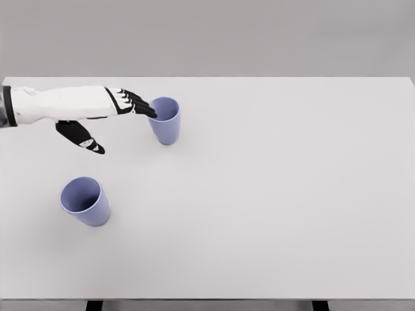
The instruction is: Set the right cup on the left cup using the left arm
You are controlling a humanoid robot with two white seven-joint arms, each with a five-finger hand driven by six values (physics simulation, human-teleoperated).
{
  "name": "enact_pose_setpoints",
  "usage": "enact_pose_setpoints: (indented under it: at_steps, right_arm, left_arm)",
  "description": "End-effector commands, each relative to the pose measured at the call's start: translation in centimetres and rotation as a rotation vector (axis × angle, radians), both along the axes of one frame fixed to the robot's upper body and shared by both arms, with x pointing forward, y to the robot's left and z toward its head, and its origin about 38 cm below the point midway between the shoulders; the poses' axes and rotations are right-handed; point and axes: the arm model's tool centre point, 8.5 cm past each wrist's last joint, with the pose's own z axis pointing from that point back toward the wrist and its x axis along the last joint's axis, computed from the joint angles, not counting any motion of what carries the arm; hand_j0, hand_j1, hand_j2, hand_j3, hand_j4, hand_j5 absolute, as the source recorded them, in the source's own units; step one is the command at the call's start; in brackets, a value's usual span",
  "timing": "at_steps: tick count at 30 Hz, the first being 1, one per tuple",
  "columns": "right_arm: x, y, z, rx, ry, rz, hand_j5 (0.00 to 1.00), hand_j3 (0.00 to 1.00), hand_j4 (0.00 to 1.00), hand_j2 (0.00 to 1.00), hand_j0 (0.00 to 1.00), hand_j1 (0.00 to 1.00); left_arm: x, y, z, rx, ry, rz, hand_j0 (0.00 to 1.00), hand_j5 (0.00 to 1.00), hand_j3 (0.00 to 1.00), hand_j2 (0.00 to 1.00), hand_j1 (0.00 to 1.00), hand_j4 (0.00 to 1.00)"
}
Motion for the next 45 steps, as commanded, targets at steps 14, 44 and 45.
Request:
enact_pose_setpoints:
  at_steps: [14,44,45]
  right_arm:
    - [-0.6,0.1,0.1,0.004,0.013,-0.006,1.0,1.0,1.0,1.0,1.0,1.0]
    - [-0.6,0.1,0.1,0.004,0.014,-0.004,1.0,1.0,1.0,1.0,1.0,1.0]
    - [-0.6,0.1,0.1,0.004,0.014,-0.004,1.0,1.0,1.0,1.0,1.0,1.0]
  left_arm:
    - [7.2,-6.2,-1.1,-0.031,-0.011,0.017,1.0,1.0,1.0,1.0,1.0,1.0]
    - [12.3,-6.2,-8.2,0.105,0.058,0.188,1.0,1.0,1.0,1.0,1.0,1.0]
    - [12.3,-6.5,-8.3,0.103,0.058,0.184,1.0,1.0,1.0,1.0,1.0,1.0]
